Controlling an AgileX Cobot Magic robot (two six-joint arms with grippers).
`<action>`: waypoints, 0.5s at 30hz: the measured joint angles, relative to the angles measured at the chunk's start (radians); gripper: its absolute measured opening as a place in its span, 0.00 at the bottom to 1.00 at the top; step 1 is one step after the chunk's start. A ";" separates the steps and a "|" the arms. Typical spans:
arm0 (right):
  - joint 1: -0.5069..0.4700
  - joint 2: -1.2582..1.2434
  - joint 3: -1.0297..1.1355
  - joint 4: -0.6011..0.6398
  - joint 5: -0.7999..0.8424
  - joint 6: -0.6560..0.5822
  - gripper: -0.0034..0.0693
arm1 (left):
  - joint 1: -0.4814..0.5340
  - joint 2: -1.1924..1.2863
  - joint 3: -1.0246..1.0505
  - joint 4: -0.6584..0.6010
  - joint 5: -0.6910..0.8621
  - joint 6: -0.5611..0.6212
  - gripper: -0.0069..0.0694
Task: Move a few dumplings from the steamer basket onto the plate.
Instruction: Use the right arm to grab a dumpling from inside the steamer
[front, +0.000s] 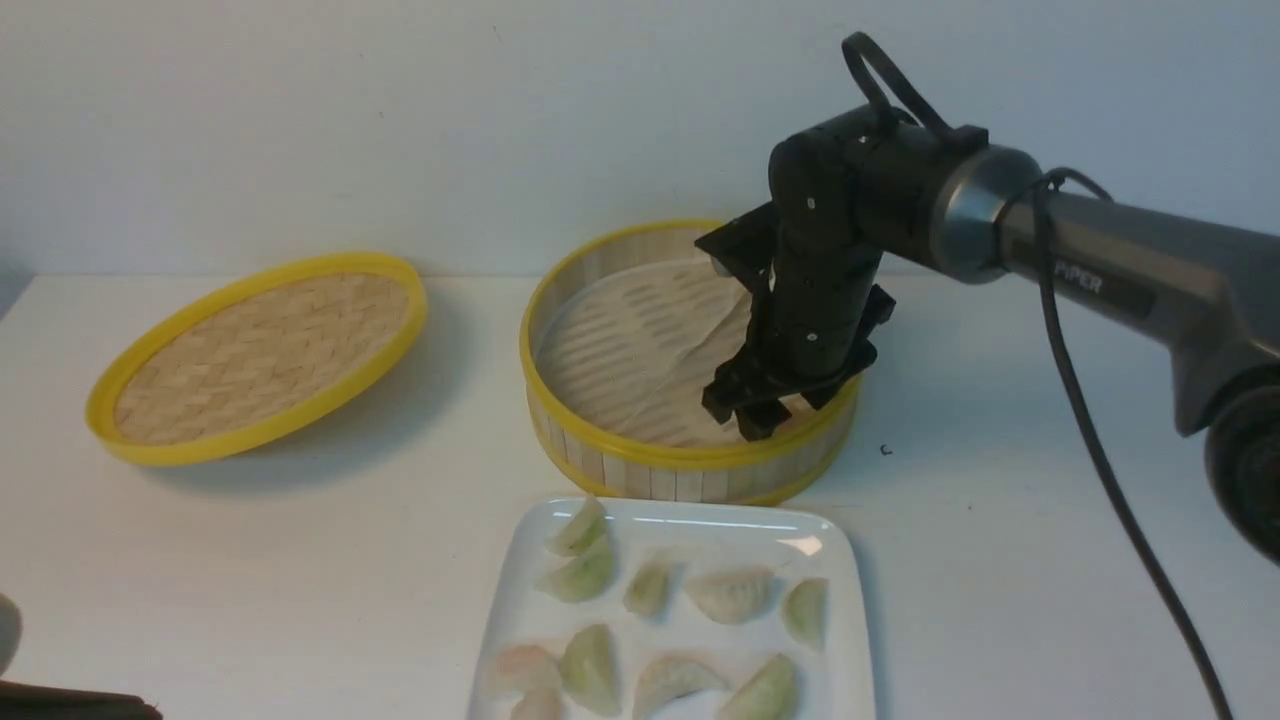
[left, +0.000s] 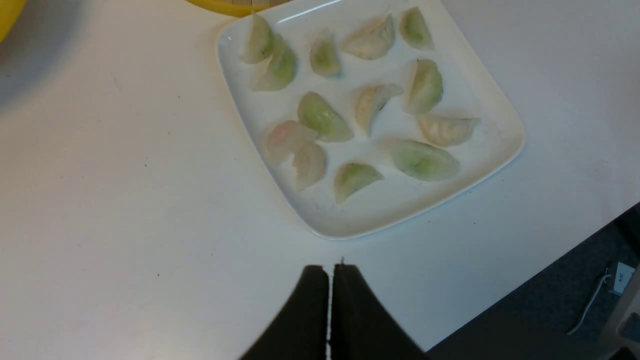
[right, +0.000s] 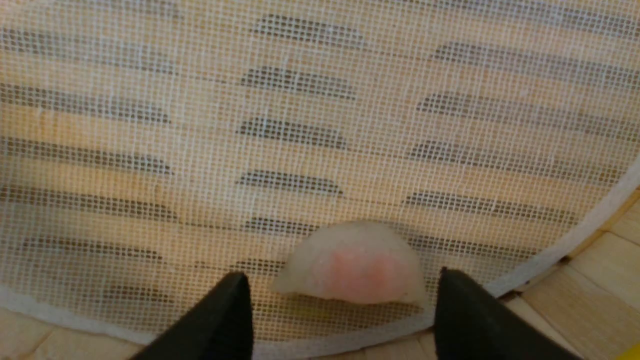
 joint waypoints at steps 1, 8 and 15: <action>0.000 0.003 0.000 0.000 0.001 0.000 0.61 | 0.000 0.000 0.000 0.000 0.000 0.000 0.08; 0.000 0.015 -0.032 -0.007 0.019 0.001 0.18 | 0.000 0.000 0.000 0.000 0.000 0.000 0.08; -0.001 -0.011 -0.147 0.030 0.033 0.006 0.03 | 0.000 0.000 0.000 0.000 0.000 0.000 0.08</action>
